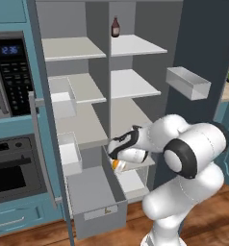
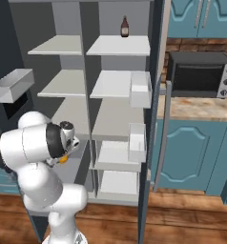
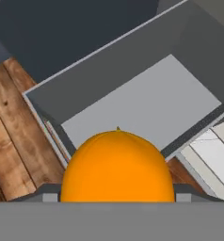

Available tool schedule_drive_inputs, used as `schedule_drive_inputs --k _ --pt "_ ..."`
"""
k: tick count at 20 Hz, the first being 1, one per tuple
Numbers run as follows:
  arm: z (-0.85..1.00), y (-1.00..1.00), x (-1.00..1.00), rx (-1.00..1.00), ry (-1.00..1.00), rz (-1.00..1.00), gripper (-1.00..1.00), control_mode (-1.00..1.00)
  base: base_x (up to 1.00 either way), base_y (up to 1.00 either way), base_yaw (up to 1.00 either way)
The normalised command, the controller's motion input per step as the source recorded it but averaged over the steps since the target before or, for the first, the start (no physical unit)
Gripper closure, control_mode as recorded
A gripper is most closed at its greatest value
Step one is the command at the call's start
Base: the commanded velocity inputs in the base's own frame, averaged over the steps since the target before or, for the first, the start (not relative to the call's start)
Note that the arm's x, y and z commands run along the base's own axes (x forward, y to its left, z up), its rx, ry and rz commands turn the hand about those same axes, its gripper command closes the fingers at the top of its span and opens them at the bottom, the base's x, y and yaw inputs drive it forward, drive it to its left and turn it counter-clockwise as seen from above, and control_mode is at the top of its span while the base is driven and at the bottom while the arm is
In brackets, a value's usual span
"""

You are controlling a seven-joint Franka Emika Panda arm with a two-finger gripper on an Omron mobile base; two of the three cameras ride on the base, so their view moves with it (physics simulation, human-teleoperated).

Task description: Take the garlic and orange from the fridge shelf and place them in the freezer drawer to begin freezing them.

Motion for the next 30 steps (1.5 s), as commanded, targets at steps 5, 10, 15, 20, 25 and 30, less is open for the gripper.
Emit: schedule_drive_inputs --k 5,10,15,20,25,30 --pt "-0.70 0.33 0.20 -0.10 0.04 0.21 1.00 -1.00 0.00 0.00 0.00" --pt "-0.65 0.08 0.23 -0.07 0.06 0.11 1.00 -1.00 0.00 0.00 0.00" --pt "-0.46 0.00 0.39 -0.01 0.10 0.04 1.00 -1.00 0.00 0.00 0.00" --pt "-0.46 0.03 0.36 -0.01 0.11 0.03 1.00 -1.00 0.00 0.00 0.00" --pt "-0.52 0.13 0.26 -0.03 0.08 0.02 1.00 -1.00 0.00 0.00 0.00" --pt "-0.50 0.29 0.15 -0.05 0.07 0.00 1.00 -1.00 0.00 0.00 0.00"
